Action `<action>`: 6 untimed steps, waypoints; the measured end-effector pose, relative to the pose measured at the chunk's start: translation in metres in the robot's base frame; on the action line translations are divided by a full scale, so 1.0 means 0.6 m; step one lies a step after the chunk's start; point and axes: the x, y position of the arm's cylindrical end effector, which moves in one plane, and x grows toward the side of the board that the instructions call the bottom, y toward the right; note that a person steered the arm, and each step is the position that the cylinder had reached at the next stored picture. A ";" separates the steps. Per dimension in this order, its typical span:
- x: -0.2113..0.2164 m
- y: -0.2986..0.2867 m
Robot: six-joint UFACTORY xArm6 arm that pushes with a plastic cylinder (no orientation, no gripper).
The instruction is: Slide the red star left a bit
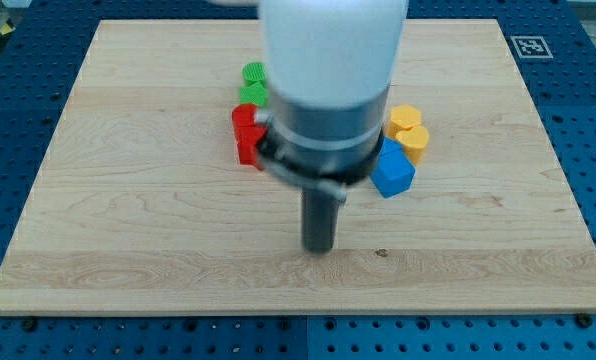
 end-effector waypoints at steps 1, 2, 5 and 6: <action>-0.026 0.003; -0.096 0.009; -0.150 0.000; -0.155 -0.036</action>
